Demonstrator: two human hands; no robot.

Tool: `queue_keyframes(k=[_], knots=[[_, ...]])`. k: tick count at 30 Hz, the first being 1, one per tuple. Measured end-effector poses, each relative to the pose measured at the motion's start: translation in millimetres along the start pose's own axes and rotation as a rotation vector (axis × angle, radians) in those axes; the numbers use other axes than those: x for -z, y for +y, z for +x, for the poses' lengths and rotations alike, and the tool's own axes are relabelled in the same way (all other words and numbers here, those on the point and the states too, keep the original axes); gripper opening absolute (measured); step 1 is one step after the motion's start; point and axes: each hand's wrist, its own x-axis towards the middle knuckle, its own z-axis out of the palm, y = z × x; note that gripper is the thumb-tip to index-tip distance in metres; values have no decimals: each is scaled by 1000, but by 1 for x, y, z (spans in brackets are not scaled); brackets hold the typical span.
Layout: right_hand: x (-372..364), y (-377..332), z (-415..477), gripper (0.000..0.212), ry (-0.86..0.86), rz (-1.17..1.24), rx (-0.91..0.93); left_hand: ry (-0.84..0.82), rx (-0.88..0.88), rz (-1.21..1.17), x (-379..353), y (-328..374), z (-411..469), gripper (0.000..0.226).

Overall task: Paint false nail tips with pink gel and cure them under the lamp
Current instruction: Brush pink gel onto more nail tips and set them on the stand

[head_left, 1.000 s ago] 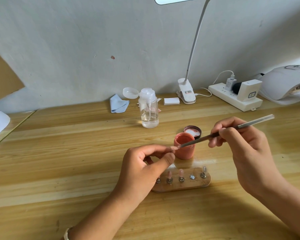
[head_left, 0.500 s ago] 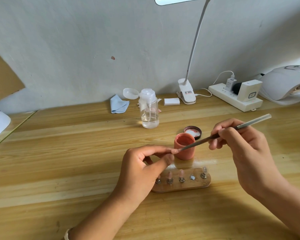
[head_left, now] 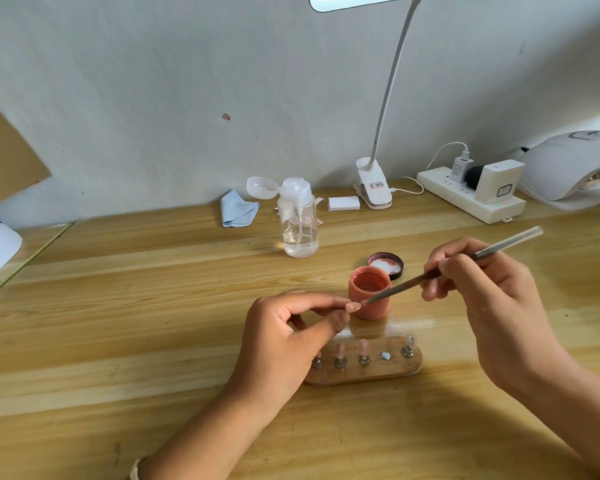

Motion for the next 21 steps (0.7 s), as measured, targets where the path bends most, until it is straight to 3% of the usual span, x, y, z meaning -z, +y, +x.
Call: queue_keyframes(k=[3,9,16,21], knots=[[1,-1,1,49,25,-5,-2,0,5,4,0,0,0,17],[-3,-2,-4,25,-97,18,36,4,17,8,1,1,0,25],[2,0,1,28,19,13,63,-6,21,1,1,2,0,14],[-1,0,-5,16,-139,25,126,10,63,15,1,0,-1,19]])
